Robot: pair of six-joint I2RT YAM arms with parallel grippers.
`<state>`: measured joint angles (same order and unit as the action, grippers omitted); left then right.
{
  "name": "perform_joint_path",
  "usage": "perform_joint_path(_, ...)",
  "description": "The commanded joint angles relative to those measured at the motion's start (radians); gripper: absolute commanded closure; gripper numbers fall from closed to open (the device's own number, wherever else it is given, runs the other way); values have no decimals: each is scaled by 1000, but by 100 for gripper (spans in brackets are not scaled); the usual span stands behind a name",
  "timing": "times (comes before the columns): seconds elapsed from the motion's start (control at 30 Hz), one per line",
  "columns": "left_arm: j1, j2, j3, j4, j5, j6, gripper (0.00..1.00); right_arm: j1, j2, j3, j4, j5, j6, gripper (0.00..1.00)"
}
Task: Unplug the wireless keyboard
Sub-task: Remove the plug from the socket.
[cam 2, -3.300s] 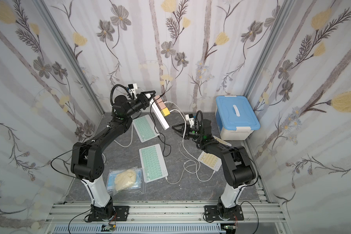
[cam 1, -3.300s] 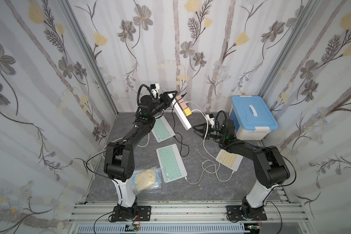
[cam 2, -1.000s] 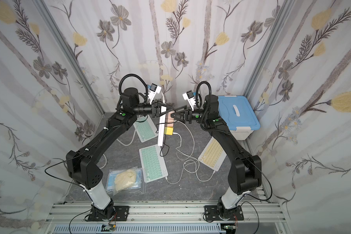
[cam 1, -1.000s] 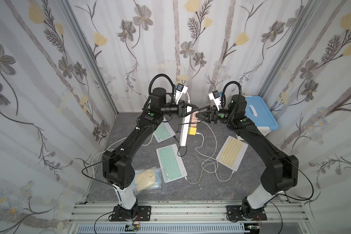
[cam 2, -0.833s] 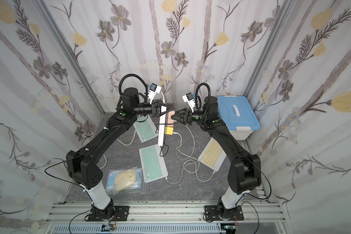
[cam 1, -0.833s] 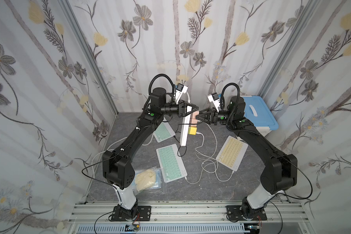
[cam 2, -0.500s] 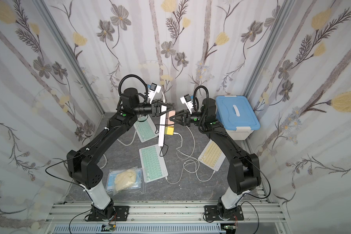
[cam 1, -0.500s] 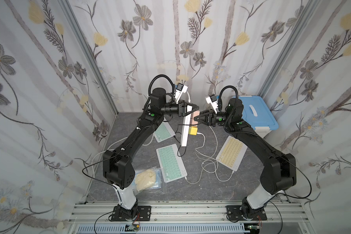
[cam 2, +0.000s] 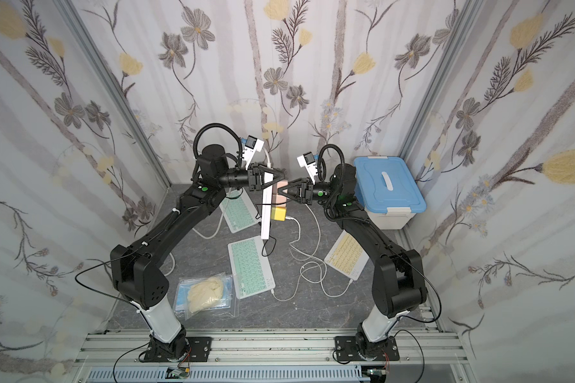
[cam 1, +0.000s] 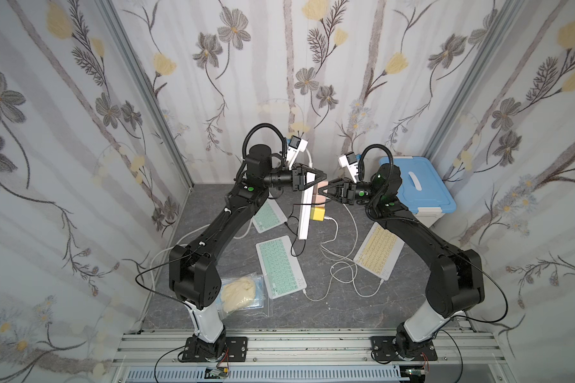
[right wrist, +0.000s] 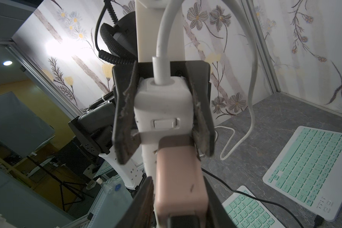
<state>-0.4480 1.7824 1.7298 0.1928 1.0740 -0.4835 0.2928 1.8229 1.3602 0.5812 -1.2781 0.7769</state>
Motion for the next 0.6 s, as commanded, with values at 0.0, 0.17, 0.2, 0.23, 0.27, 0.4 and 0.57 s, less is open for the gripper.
perform_joint_path(0.0,0,8,1,45,-23,4,100,7,4,-7,161,-13,93,64)
perform_joint_path(0.17,-1,10,-1,58,-10,-4,100,8,29,-6,252,-2,184,70)
perform_joint_path(0.2,-1,9,-1,57,-8,-2,100,8,37,-5,267,1,200,73)
perform_joint_path(0.23,-1,7,-2,56,-7,0,100,8,41,-1,274,3,209,74)
perform_joint_path(0.27,-1,7,-3,53,-6,1,100,8,46,1,280,5,216,77)
perform_joint_path(0.4,-1,5,-4,45,-2,7,100,7,55,5,287,11,226,89)
perform_joint_path(0.57,0,-4,-7,31,-11,22,100,-3,55,-8,266,34,209,100)
